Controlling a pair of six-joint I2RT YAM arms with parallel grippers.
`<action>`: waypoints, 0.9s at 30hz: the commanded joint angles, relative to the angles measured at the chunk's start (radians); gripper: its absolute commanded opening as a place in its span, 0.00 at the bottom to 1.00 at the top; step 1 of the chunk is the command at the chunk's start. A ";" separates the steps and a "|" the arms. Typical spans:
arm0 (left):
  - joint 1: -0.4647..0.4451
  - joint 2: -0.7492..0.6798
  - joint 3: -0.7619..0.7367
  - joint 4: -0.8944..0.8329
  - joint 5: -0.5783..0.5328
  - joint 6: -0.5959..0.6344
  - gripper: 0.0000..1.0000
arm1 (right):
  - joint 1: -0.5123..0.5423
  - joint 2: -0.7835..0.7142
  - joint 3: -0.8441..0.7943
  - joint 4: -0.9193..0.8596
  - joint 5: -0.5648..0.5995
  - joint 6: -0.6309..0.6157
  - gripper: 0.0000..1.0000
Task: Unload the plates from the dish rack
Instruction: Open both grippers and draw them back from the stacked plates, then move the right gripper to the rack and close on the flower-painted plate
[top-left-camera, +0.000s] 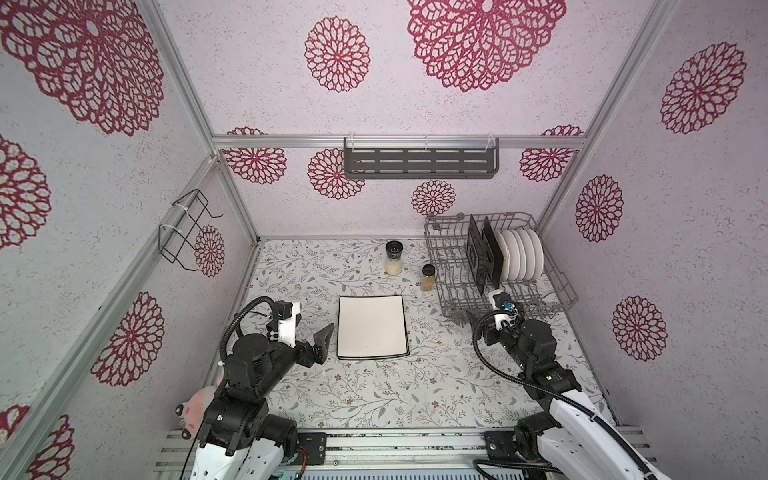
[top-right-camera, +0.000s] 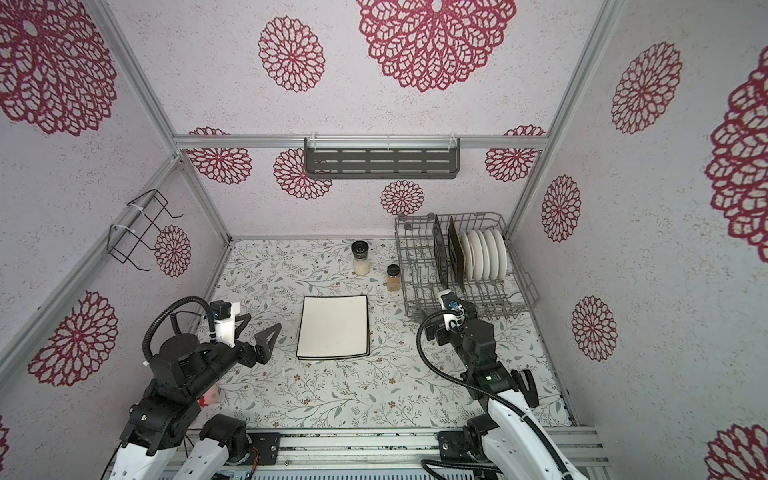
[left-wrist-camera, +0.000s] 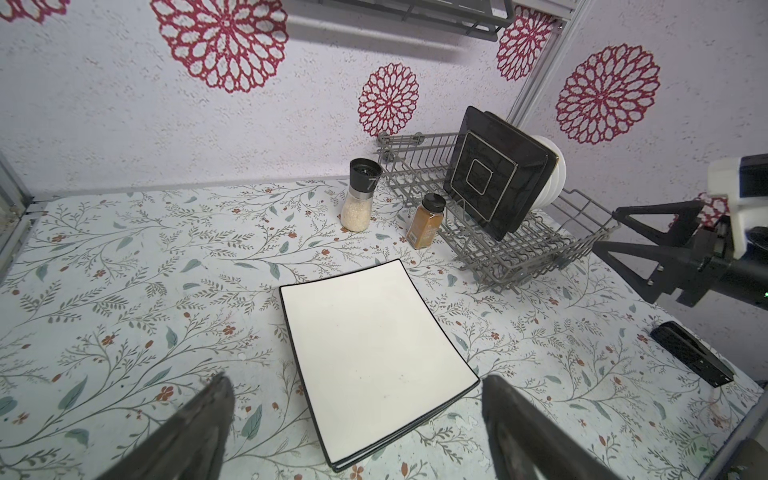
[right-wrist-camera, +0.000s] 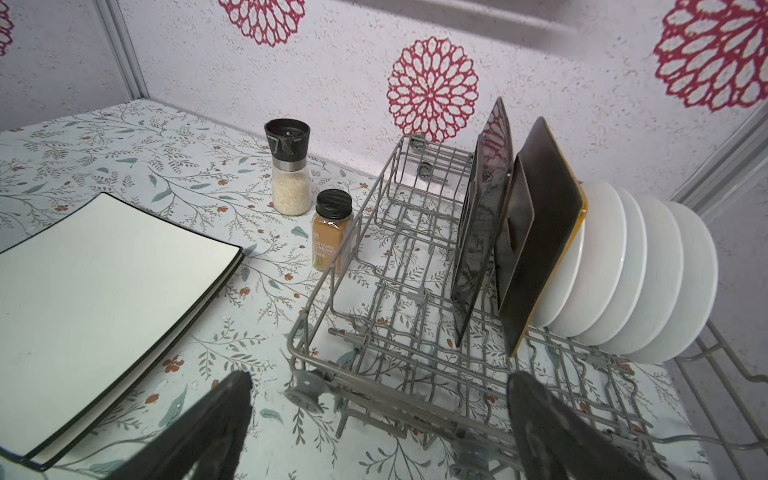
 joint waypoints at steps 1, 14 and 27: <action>-0.005 0.001 0.001 0.027 0.005 0.031 0.96 | -0.053 0.044 -0.007 0.167 -0.142 -0.023 0.98; -0.005 -0.028 -0.018 0.051 0.019 0.051 0.96 | -0.135 0.352 0.008 0.425 -0.166 -0.048 0.97; -0.005 -0.022 -0.036 0.062 0.015 0.065 0.97 | -0.180 0.602 0.104 0.599 -0.189 -0.046 0.95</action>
